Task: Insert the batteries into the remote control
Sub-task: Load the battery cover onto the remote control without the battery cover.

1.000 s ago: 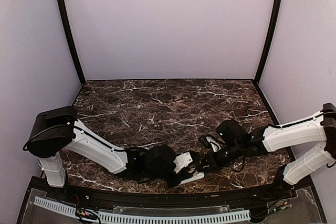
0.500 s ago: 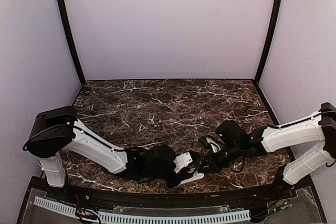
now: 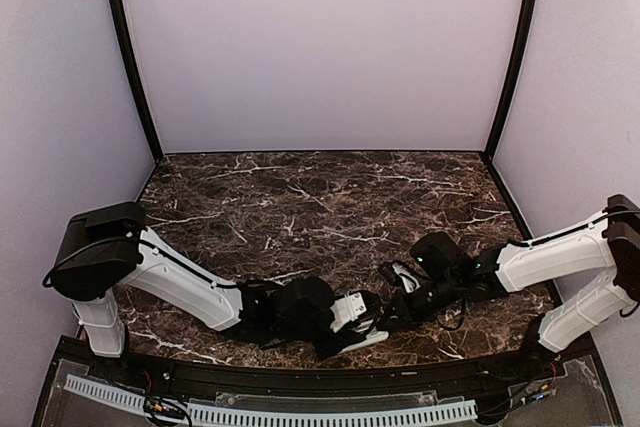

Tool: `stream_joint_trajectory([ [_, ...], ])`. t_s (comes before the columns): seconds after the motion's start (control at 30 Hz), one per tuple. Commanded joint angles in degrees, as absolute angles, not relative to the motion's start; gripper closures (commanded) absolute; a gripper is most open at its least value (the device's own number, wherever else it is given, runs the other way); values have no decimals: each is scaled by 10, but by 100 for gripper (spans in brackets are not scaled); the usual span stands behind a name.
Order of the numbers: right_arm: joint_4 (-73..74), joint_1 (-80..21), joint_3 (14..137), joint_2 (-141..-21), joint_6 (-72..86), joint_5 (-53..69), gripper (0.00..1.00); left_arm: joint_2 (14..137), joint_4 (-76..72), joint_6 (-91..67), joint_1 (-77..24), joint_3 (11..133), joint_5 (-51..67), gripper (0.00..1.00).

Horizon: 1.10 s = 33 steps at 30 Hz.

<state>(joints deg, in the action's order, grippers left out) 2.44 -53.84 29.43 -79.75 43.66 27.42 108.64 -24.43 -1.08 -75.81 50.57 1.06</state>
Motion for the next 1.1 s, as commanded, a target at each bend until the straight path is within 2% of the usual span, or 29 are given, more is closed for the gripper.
stream_joint_trajectory([
  [0.0, -17, -553, 283, -817, 443, 290, 100, 1104, -110, -7, -769, 483, 66, 67],
  [0.5, -2, -562, 293, -823, 445, 266, 100, 1110, -103, -10, -769, 486, 61, 60],
  [0.77, 112, -566, 329, -824, 433, 198, 100, 1109, -92, -8, -769, 491, 57, 51],
  [1.07, 158, -566, 355, -804, 416, 191, 90, 1097, -92, -10, -769, 482, 50, 50],
])
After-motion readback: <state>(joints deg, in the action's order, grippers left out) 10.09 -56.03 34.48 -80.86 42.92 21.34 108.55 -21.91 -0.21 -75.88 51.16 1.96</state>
